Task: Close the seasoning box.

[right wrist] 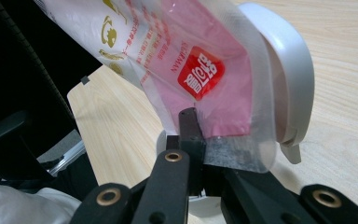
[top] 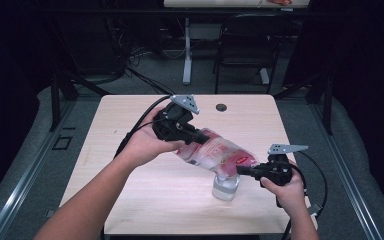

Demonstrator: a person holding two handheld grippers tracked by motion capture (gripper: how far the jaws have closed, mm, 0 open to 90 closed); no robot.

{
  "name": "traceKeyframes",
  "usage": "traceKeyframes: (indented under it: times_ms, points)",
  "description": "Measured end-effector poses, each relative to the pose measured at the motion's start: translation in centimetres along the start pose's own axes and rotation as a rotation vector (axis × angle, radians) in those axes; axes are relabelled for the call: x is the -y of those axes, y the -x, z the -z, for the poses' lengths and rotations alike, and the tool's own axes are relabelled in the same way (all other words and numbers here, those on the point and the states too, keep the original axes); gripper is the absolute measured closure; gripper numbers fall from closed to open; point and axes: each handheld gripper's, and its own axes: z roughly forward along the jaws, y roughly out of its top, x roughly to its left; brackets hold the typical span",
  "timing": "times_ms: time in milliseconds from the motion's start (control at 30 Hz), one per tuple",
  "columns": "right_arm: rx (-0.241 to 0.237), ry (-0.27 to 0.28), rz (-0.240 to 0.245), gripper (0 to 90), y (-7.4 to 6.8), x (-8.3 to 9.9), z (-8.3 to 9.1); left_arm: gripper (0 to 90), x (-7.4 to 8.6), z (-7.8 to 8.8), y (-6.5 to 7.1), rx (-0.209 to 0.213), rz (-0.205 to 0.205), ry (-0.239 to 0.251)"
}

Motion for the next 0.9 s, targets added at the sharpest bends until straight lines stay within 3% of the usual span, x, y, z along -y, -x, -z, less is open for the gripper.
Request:
traceKeyframes:
  times_ms: [900]
  points:
    - [-0.013, -0.016, 0.0, 90.0, 0.08, 0.06, 0.5, 84.4, 0.32, -0.26, -0.24, 0.011, 0.021, 0.004]
